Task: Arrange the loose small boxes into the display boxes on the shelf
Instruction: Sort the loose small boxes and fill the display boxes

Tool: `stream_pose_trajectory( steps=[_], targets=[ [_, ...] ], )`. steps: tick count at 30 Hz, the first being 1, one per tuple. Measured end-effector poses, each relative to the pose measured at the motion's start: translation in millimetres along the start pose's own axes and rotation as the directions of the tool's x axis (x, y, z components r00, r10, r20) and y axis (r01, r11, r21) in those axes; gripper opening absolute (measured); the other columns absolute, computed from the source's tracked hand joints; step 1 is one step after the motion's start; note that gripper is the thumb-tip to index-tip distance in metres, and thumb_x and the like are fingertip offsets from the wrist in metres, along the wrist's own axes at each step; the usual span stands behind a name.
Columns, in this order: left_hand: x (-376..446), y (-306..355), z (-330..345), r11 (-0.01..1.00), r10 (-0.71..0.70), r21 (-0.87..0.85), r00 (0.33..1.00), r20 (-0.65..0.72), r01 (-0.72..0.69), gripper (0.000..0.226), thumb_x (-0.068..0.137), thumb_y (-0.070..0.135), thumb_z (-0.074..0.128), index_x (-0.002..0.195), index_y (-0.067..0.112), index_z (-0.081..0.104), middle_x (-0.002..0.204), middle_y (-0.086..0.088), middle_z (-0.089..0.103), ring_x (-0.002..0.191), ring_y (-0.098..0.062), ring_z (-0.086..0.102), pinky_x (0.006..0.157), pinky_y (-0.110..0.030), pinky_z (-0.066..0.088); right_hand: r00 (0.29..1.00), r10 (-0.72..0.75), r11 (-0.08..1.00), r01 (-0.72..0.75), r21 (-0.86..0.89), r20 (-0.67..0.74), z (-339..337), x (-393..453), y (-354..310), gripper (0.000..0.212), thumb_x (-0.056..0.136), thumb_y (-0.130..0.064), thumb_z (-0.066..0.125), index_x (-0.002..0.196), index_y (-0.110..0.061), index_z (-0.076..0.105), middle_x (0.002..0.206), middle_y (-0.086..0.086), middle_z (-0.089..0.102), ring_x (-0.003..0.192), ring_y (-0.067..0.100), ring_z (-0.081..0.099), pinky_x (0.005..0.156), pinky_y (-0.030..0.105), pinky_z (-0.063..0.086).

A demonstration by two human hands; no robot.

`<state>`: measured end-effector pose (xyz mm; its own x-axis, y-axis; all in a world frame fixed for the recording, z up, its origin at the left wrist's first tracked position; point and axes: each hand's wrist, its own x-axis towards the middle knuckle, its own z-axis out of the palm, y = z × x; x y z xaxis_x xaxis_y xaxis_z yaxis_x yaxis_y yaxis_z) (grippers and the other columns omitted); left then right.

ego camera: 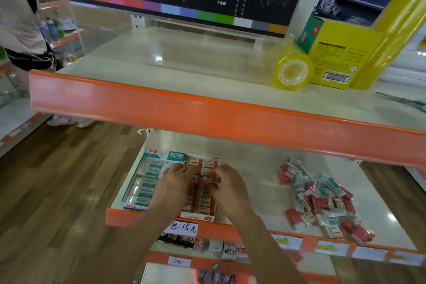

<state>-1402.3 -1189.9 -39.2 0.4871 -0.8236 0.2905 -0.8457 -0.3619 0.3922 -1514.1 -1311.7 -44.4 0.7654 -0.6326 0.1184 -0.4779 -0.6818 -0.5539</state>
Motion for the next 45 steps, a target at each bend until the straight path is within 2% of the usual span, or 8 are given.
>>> stream_pose_trajectory(
  steps=[6, 13, 19, 23, 28, 32, 38, 45],
  targets=[
    [1, -2, 4, 0.998, 0.029, 0.056, 0.998, 0.049, -0.032, 0.026, 0.081, 0.009, 0.061, 0.102, 0.025, 0.064, 0.101, 0.007, 0.066, 0.095, -0.019, 0.059, 0.083, -0.035, 0.046, 0.998, 0.059, 0.997, -0.059, -0.042, -0.009, 6, 1, 3, 0.009, 0.086, -0.028, 0.067, 0.093, -0.023, 0.066, 0.100, -0.010, 0.061, 0.092, 0.012, 0.059, 0.074, 0.030, 0.052],
    [3, 6, 1, 0.995, 0.044, 0.086, 0.998, 0.044, -0.047, 0.035, 0.071, 0.006, 0.069, 0.099, 0.026, 0.066, 0.097, 0.006, 0.064, 0.088, -0.019, 0.058, 0.077, -0.034, 0.048, 0.996, 0.079, 0.996, -0.081, -0.044, -0.047, 13, -3, 3, 0.020, 0.088, -0.029, 0.062, 0.107, -0.029, 0.067, 0.125, -0.016, 0.054, 0.109, 0.009, 0.054, 0.084, 0.028, 0.051],
    [12, 38, 11, 0.994, 0.095, 0.042, 0.995, 0.041, -0.097, 0.038, 0.063, 0.002, 0.074, 0.096, 0.021, 0.070, 0.092, 0.001, 0.066, 0.090, -0.023, 0.063, 0.079, -0.038, 0.051, 0.980, 0.123, 0.990, -0.110, 0.092, -0.154, -5, -15, 20, 0.011, 0.087, -0.025, 0.063, 0.097, -0.028, 0.068, 0.113, -0.016, 0.056, 0.088, 0.004, 0.059, 0.077, 0.022, 0.050],
    [18, 65, 23, 0.989, 0.148, -0.022, 0.988, 0.042, -0.147, 0.035, 0.068, 0.001, 0.068, 0.098, 0.019, 0.070, 0.098, 0.001, 0.067, 0.094, -0.021, 0.062, 0.080, -0.036, 0.051, 0.951, 0.224, 0.972, -0.203, 0.117, -0.212, -24, -28, 48, 0.015, 0.087, -0.019, 0.063, 0.101, -0.025, 0.068, 0.108, -0.012, 0.061, 0.076, 0.002, 0.056, 0.067, 0.009, 0.041],
    [21, 104, 52, 0.969, 0.245, -0.070, 0.961, 0.125, -0.238, 0.035, 0.084, 0.008, 0.053, 0.114, 0.022, 0.064, 0.116, 0.005, 0.061, 0.113, -0.016, 0.053, 0.092, -0.029, 0.043, 0.896, 0.372, 0.928, -0.362, 0.087, -0.242, -52, -52, 89, 0.029, 0.084, -0.021, 0.067, 0.113, -0.023, 0.065, 0.117, -0.006, 0.060, 0.086, 0.016, 0.064, 0.074, 0.026, 0.049],
    [18, 133, 78, 0.932, 0.363, -0.103, 0.904, 0.226, -0.349, 0.039, 0.088, 0.015, 0.045, 0.124, 0.025, 0.056, 0.125, 0.008, 0.055, 0.120, -0.015, 0.045, 0.097, -0.029, 0.038, 0.840, 0.461, 0.886, -0.455, 0.089, -0.286, -74, -66, 118, 0.034, 0.081, -0.014, 0.068, 0.115, -0.016, 0.066, 0.116, 0.002, 0.060, 0.102, 0.021, 0.061, 0.081, 0.026, 0.046],
    [11, 166, 110, 0.862, 0.507, -0.159, 0.811, 0.292, -0.482, 0.033, 0.086, 0.025, 0.044, 0.117, 0.023, 0.055, 0.120, 0.005, 0.055, 0.114, -0.018, 0.044, 0.090, -0.033, 0.040, 0.812, 0.454, 0.880, -0.473, 0.042, -0.366, -86, -79, 136, 0.025, 0.086, -0.007, 0.059, 0.106, -0.013, 0.072, 0.109, 0.008, 0.064, 0.087, 0.026, 0.061, 0.066, 0.031, 0.048],
    [6, 157, 111, 0.862, 0.505, -0.126, 0.849, 0.153, -0.490, 0.024, 0.080, 0.033, 0.053, 0.098, 0.026, 0.068, 0.103, 0.011, 0.066, 0.106, -0.017, 0.057, 0.085, -0.033, 0.046, 0.806, 0.442, 0.884, -0.465, 0.041, -0.394, -80, -83, 128, 0.032, 0.089, -0.007, 0.054, 0.118, -0.011, 0.068, 0.123, 0.005, 0.061, 0.092, 0.023, 0.064, 0.070, 0.031, 0.051]
  ],
)
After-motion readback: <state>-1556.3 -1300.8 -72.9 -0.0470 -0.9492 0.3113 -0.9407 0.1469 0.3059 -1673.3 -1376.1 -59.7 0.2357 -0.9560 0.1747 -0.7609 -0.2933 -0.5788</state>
